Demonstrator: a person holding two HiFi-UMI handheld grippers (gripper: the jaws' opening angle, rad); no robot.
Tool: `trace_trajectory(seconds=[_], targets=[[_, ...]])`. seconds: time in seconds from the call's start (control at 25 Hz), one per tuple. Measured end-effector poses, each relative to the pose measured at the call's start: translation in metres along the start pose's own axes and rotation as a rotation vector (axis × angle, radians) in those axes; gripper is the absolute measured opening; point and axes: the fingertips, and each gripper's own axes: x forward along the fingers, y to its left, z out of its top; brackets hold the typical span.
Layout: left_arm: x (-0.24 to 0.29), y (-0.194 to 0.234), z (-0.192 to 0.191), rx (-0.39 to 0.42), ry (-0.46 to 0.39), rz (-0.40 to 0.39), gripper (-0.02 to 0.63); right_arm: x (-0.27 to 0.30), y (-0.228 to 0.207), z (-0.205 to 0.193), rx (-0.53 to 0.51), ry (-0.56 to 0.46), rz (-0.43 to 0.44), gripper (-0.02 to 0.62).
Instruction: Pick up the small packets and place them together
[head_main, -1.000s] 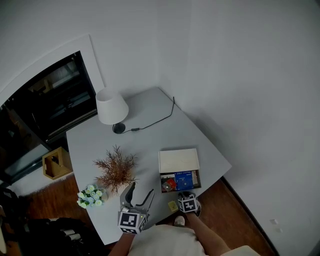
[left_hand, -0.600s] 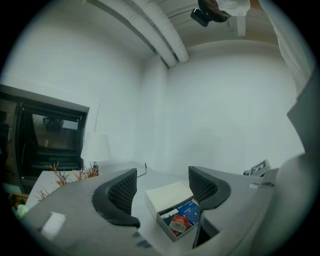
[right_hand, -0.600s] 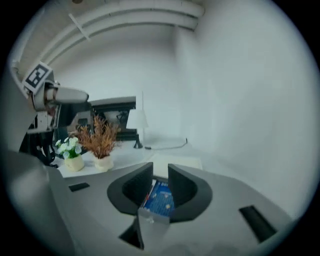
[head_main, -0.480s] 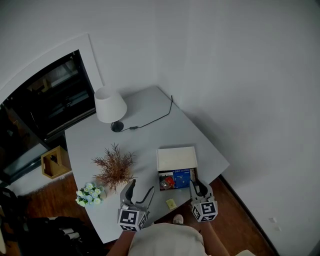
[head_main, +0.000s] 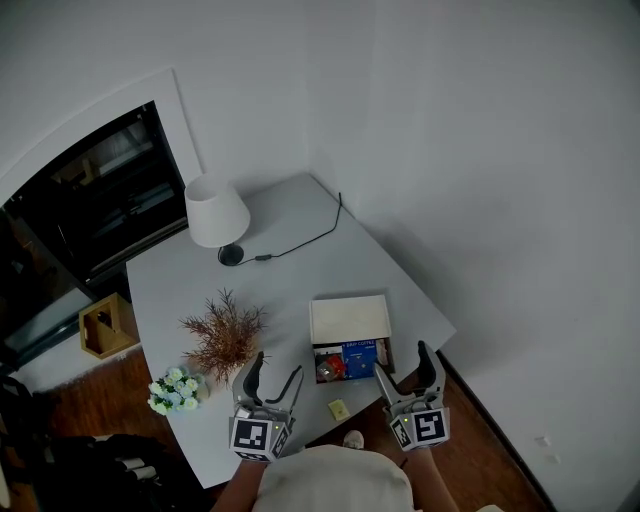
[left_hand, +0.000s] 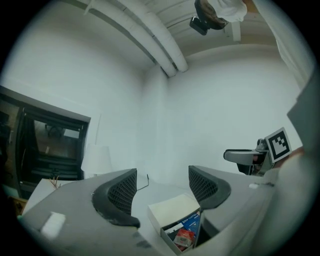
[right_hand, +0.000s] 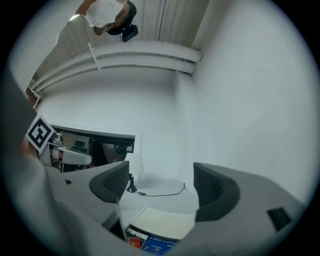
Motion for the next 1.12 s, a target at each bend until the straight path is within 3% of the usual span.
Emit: trace_trajectory(seconds=[0.2, 0.28, 0.44, 0.56, 0.64, 0.84, 1.0, 1.12], targets=[[0.005, -0.005, -0.003, 0.008, 0.019, -0.012, 0.305, 0.001, 0.000, -0.014, 0.009, 0.051, 0.013, 0.413], [0.006, -0.006, -0.003, 0.010, 0.021, -0.011, 0.305, 0.006, 0.006, -0.026, 0.018, 0.095, 0.067, 0.377], [0.007, -0.005, 0.004, 0.013, -0.001, -0.011, 0.304, 0.019, 0.018, -0.064, 0.053, 0.222, 0.177, 0.376], [0.004, -0.003, 0.002, 0.016, 0.012, 0.000, 0.304, 0.028, 0.030, -0.114, 0.084, 0.388, 0.284, 0.363], [0.002, -0.001, -0.002, 0.021, 0.029, 0.007, 0.302, 0.035, 0.042, -0.156, 0.108, 0.528, 0.382, 0.287], [-0.003, 0.006, -0.008, 0.014, 0.039, 0.033, 0.302, 0.051, 0.069, -0.252, 0.137, 0.862, 0.564, 0.285], [-0.007, 0.011, -0.009, 0.011, 0.047, 0.052, 0.302, 0.057, 0.071, -0.308, 0.042, 1.086, 0.560, 0.285], [-0.011, 0.017, -0.015, 0.001, 0.063, 0.065, 0.302, 0.053, 0.076, -0.334, -0.014, 1.199, 0.549, 0.285]])
